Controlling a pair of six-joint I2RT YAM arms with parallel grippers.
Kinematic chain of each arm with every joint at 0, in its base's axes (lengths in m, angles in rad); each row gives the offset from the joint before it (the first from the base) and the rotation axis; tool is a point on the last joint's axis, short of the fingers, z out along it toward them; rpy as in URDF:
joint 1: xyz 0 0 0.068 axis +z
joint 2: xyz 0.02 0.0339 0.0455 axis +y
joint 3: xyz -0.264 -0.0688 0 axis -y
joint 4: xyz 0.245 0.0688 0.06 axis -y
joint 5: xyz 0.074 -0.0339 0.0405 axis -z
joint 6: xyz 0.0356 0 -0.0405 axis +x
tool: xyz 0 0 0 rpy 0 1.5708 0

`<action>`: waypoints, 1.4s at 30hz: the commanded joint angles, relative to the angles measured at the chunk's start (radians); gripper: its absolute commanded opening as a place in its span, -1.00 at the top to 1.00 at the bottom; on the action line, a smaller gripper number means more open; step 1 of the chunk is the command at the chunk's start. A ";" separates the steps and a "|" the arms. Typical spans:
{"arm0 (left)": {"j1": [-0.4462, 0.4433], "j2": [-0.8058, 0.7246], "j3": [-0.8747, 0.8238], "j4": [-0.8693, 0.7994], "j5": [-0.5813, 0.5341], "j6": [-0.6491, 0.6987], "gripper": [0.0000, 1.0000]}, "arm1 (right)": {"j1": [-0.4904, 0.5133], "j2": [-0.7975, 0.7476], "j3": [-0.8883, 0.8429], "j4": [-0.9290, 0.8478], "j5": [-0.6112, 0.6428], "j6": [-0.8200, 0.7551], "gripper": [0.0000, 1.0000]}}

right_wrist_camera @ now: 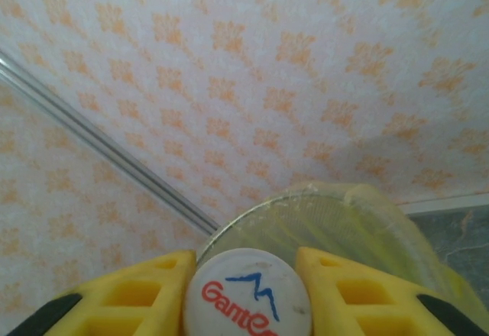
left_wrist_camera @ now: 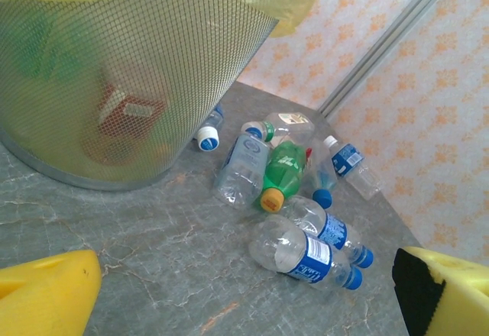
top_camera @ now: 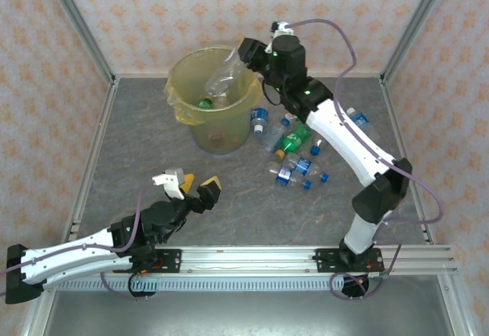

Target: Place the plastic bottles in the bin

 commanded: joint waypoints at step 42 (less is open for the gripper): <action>-0.004 0.168 -0.014 0.173 0.046 -0.053 -0.98 | -0.018 -0.715 -1.182 0.072 0.184 0.029 -0.99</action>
